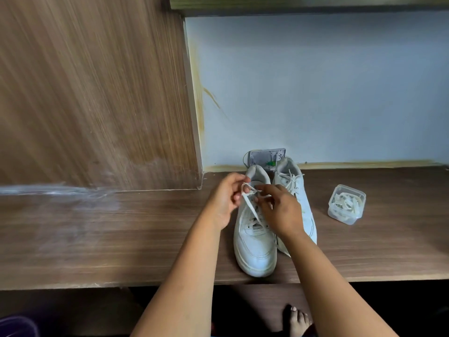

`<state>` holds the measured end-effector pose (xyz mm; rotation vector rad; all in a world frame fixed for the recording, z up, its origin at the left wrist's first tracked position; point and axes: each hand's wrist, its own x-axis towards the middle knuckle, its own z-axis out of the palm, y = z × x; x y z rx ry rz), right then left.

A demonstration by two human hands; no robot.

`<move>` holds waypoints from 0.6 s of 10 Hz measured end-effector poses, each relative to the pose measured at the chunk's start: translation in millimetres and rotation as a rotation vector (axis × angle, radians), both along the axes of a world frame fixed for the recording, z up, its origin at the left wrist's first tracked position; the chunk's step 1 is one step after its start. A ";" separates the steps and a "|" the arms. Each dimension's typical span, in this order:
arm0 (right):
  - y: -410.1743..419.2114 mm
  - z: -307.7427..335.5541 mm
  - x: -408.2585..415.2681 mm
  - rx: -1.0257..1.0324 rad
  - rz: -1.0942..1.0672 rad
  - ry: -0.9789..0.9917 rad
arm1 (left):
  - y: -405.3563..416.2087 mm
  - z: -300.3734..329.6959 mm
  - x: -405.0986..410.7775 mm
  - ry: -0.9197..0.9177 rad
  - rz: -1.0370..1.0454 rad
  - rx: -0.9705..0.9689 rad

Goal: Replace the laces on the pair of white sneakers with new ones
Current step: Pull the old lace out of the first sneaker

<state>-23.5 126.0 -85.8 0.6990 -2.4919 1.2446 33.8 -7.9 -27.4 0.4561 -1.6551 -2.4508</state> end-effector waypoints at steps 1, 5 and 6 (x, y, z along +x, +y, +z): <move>-4.0 -2.3 -1.6 0.017 -0.025 0.007 | -9.4 12.0 7.3 0.062 0.212 -0.281; 0.2 -3.9 -7.1 -0.081 0.019 -0.124 | -81.0 -6.1 40.2 -0.593 0.107 -1.292; -2.0 -4.9 -6.3 -0.050 0.002 -0.074 | -34.5 -10.7 18.1 -0.206 0.125 -1.224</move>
